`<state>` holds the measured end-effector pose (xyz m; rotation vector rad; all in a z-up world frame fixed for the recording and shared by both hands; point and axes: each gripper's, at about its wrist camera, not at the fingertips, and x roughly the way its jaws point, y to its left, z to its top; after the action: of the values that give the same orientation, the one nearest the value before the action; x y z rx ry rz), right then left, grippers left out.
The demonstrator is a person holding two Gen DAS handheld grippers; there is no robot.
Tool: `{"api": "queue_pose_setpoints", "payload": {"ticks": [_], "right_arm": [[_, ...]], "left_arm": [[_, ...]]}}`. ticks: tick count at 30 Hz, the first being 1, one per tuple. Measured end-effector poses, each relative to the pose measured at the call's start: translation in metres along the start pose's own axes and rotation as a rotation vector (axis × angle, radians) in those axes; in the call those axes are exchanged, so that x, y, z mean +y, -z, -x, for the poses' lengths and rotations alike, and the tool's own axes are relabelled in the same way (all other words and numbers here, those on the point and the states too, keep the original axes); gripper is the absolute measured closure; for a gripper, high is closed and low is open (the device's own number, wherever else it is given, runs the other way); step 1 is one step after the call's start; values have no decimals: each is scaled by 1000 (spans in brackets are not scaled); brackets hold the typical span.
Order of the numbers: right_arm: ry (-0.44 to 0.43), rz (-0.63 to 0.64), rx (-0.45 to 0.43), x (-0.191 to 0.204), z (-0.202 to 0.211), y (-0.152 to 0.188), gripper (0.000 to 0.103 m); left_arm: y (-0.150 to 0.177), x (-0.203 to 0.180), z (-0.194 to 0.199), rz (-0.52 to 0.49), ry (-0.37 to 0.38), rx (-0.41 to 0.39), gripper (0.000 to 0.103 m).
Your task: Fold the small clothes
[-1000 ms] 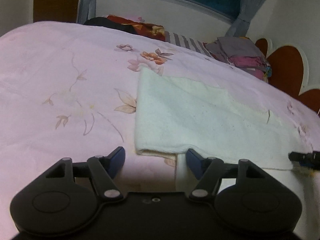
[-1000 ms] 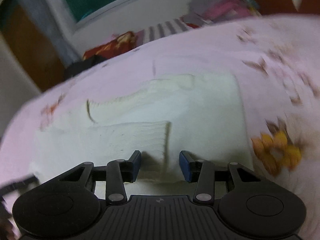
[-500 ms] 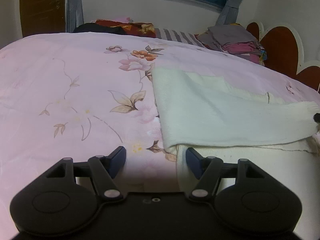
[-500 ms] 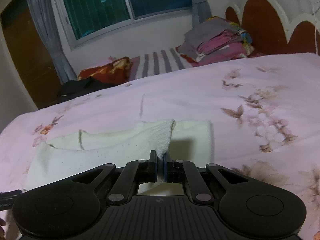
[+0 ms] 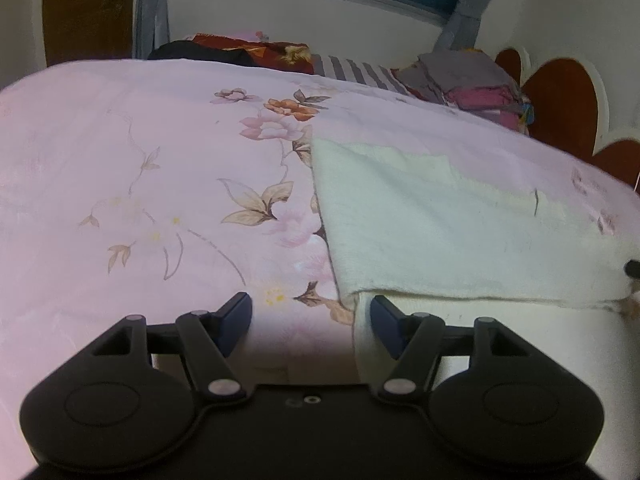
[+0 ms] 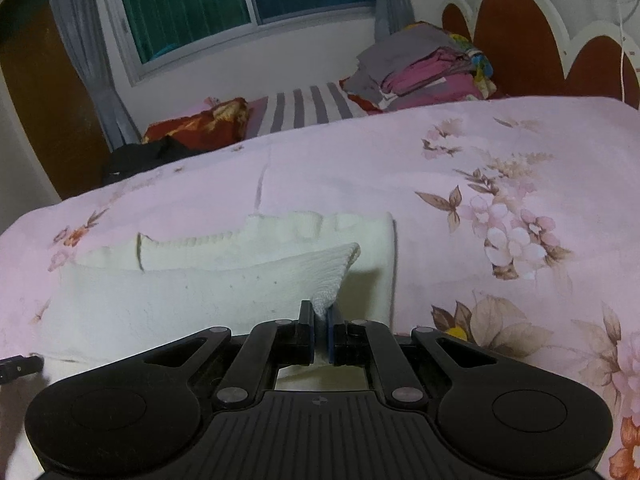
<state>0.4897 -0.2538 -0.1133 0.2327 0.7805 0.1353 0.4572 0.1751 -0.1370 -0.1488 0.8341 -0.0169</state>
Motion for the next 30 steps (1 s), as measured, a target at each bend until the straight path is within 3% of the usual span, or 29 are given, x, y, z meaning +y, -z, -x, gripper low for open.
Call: {"api": "queue_pose_setpoints", "payload": {"ticks": [5, 11, 13, 14, 15, 17, 18, 20, 27, 30], "right_arm": [[-8, -54, 25, -7, -3, 3, 98], [53, -25, 75, -3, -16, 6, 96], [93, -70, 57, -6, -12, 4, 60], [116, -78, 6, -7, -2, 4, 38], [102, -74, -74, -7, 11, 2, 38], [39, -85, -107, -7, 22, -4, 40], [16, -79, -100, -5, 21, -9, 59], [-8, -43, -58, 8, 8, -16, 72], [-124, 48, 31, 70, -47, -9, 72], [-111, 55, 29, 67, -55, -3, 72]], "left_arm": [[0, 1, 0, -5, 4, 4, 39], [-3, 0, -1, -46, 15, 27, 36], [-8, 4, 3, -27, 39, 45, 34], [-10, 8, 9, -4, 54, 32, 27], [-11, 10, 17, 11, 60, -5, 18], [-16, 6, 27, -3, 66, -73, 20], [-22, 0, 28, -8, 74, -95, 25], [-35, -15, 21, -6, 136, -115, 28], [-57, -110, -44, -157, 273, -42, 23], [-51, -117, -59, -223, 251, -10, 23]]}}
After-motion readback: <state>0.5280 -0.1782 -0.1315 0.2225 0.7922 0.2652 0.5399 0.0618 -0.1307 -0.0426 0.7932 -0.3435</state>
